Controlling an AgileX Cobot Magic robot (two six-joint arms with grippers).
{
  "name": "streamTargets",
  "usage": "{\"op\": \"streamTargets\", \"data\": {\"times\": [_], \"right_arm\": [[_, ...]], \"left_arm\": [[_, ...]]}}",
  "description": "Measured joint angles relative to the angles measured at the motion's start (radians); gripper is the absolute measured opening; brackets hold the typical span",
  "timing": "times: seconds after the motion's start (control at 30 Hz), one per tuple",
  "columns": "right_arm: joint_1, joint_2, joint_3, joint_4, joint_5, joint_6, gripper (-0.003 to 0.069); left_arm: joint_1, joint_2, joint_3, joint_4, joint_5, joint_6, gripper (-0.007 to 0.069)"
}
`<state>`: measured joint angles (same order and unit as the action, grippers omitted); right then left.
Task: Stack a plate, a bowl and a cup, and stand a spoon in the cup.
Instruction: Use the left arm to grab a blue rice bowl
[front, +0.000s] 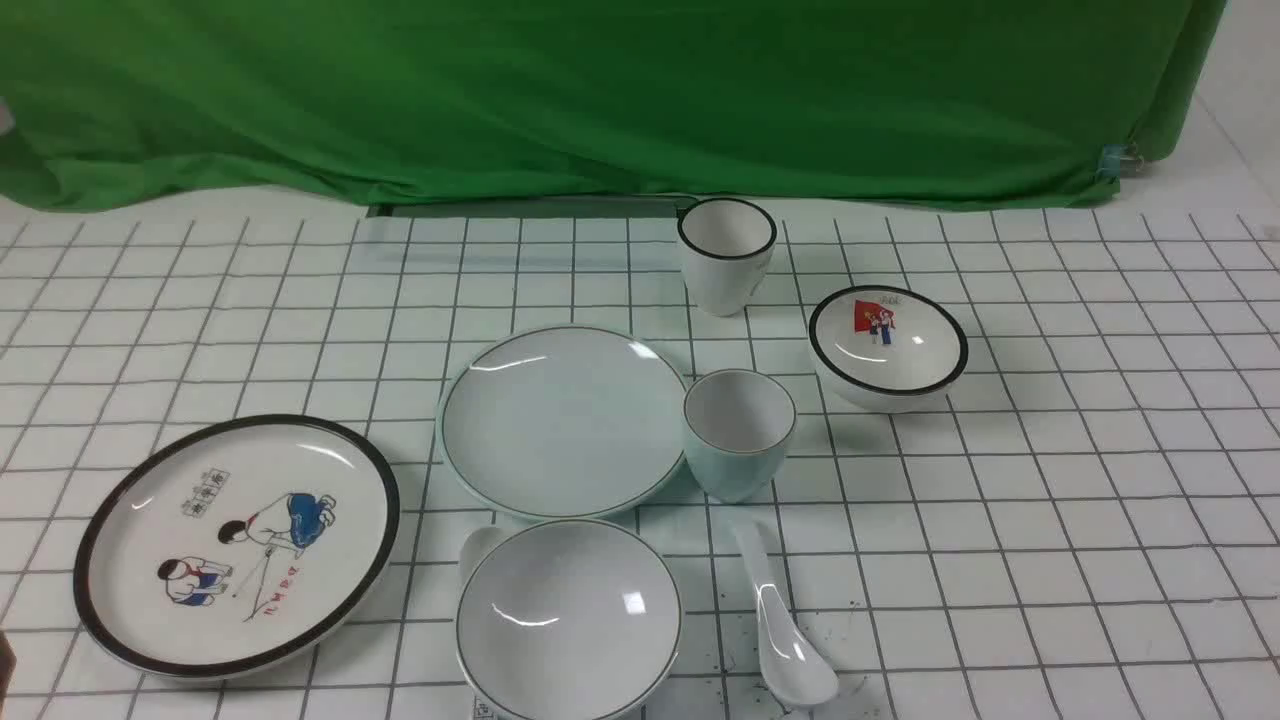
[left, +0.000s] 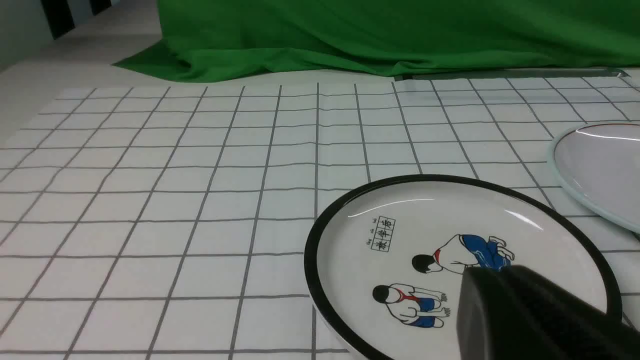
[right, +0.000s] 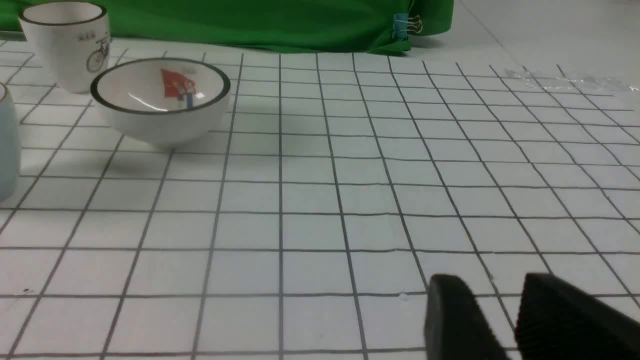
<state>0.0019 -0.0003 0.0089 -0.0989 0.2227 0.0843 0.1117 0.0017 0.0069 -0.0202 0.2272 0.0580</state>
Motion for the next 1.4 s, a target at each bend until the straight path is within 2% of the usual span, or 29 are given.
{"op": "streamTargets", "data": {"times": [0.5, 0.67, 0.97, 1.1, 1.17, 1.2, 1.23, 1.3, 1.33, 1.37, 1.4], "right_arm": [[0.0, 0.0, 0.0, 0.0, 0.0, 0.0, 0.0238], [0.0, 0.0, 0.0, 0.0, 0.0, 0.0, 0.0238], [0.0, 0.0, 0.0, 0.0, 0.0, 0.0, 0.0238], [0.0, 0.0, 0.0, 0.0, 0.0, 0.0, 0.0238], [0.0, 0.0, 0.0, 0.0, 0.0, 0.0, 0.0238], [0.0, 0.0, 0.0, 0.008, 0.0, 0.003, 0.0238], [0.0, 0.0, 0.0, 0.012, 0.0, 0.006, 0.0238], [0.0, 0.0, 0.0, 0.109, -0.002, 0.098, 0.0238], [0.0, 0.0, 0.0, 0.192, -0.003, 0.202, 0.0238], [0.0, 0.0, 0.0, 0.265, -0.003, 0.311, 0.0238], [0.0, 0.0, 0.0, 0.279, -0.003, 0.334, 0.0238]], "left_arm": [[0.0, 0.0, 0.0, 0.0, 0.0, 0.0, -0.0029], [0.0, 0.0, 0.0, 0.054, -0.001, 0.0, -0.0029], [0.0, 0.0, 0.0, -0.006, -0.039, 0.0, -0.0029], [0.0, 0.0, 0.0, -0.081, -0.053, -0.021, -0.0029], [-0.001, 0.0, 0.0, -0.181, -0.066, -0.08, -0.0029], [-0.001, 0.0, 0.0, -0.271, -0.081, -0.141, -0.0029], [-0.001, 0.0, 0.0, -0.271, -0.084, -0.152, -0.0029], [-0.001, 0.0, 0.0, -0.535, -0.118, -0.319, -0.0029], [-0.001, 0.0, 0.0, -0.652, -0.128, -0.399, -0.0029], [-0.001, 0.0, 0.0, -0.71, -0.131, -0.449, -0.0029], [-0.001, 0.0, 0.0, -0.733, -0.131, -0.457, -0.0029]]}}
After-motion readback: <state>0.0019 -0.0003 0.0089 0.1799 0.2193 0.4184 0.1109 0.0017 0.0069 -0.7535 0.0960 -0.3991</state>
